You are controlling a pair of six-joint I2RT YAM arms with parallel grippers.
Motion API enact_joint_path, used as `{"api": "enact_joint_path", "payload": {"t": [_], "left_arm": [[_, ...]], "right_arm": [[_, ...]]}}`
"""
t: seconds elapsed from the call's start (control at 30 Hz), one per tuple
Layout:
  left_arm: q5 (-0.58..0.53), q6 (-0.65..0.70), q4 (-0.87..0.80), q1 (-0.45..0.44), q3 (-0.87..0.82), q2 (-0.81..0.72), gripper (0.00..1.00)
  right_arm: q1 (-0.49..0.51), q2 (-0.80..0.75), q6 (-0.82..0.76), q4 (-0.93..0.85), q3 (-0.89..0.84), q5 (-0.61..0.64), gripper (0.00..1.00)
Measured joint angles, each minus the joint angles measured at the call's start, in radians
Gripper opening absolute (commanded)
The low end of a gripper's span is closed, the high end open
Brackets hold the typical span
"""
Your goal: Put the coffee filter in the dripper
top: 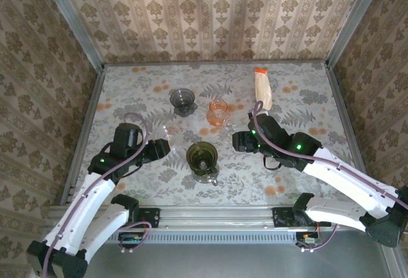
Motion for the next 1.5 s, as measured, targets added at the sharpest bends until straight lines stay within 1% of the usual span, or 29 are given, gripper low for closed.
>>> {"api": "enact_joint_path", "payload": {"t": [0.13, 0.27, 0.33, 0.4, 0.63, 0.73, 0.83, 0.93, 1.03, 1.07, 1.1, 1.17, 1.23, 1.33, 1.4, 1.5], "left_arm": [[-0.009, -0.002, -0.035, -0.118, 0.039, 0.018, 0.38], [-0.039, -0.002, -0.046, -0.24, 0.079, 0.095, 0.37], [-0.049, -0.003, -0.042, -0.28, 0.089, 0.137, 0.35], [-0.057, -0.004, -0.037, -0.299, 0.091, 0.168, 0.35], [-0.068, -0.009, -0.011, -0.307, 0.092, 0.195, 0.34], [-0.097, -0.008, -0.034, -0.305, 0.101, 0.193, 0.41], [-0.132, -0.009, -0.079, -0.278, 0.103, 0.155, 0.54], [-0.161, -0.003, -0.117, -0.221, 0.116, 0.081, 0.7], [-0.188, 0.007, -0.116, -0.173, 0.149, 0.023, 0.85], [-0.195, 0.01, -0.099, -0.158, 0.159, 0.01, 0.93], [-0.2, 0.018, -0.083, -0.148, 0.165, 0.002, 0.99], [-0.202, 0.021, -0.019, -0.117, 0.17, -0.002, 1.0], [-0.189, 0.023, 0.032, -0.08, 0.177, 0.018, 1.0], [-0.146, 0.031, 0.104, -0.003, 0.202, 0.076, 1.0], [-0.109, 0.035, 0.158, 0.049, 0.204, 0.109, 1.0], [-0.044, 0.031, 0.249, 0.106, 0.184, 0.129, 0.91]], "right_arm": [[-0.013, 0.003, 0.0, 0.017, -0.013, -0.016, 0.78], [-0.021, 0.002, 0.0, 0.02, -0.033, -0.02, 0.78], [-0.023, -0.003, 0.0, 0.02, -0.041, -0.023, 0.78], [-0.025, -0.015, 0.0, 0.019, -0.048, -0.023, 0.78], [-0.026, -0.057, 0.0, 0.019, -0.072, -0.026, 0.78], [-0.028, -0.06, 0.0, 0.019, -0.078, -0.031, 0.78], [-0.028, -0.06, 0.0, 0.019, -0.078, -0.035, 0.78], [-0.029, -0.06, -0.001, 0.023, -0.078, -0.041, 0.79], [-0.034, -0.05, -0.013, 0.037, -0.076, -0.042, 0.78], [-0.039, -0.04, -0.019, 0.045, -0.072, -0.041, 0.77], [-0.05, -0.026, -0.023, 0.049, -0.065, -0.042, 0.76], [-0.095, 0.013, -0.03, 0.066, -0.041, -0.053, 0.73], [-0.158, 0.057, -0.046, 0.085, -0.008, -0.064, 0.67], [-0.258, 0.137, -0.074, 0.111, 0.064, -0.068, 0.57], [-0.321, 0.199, -0.093, 0.127, 0.124, -0.069, 0.53], [-0.401, 0.294, -0.117, 0.144, 0.211, -0.072, 0.42]]}}
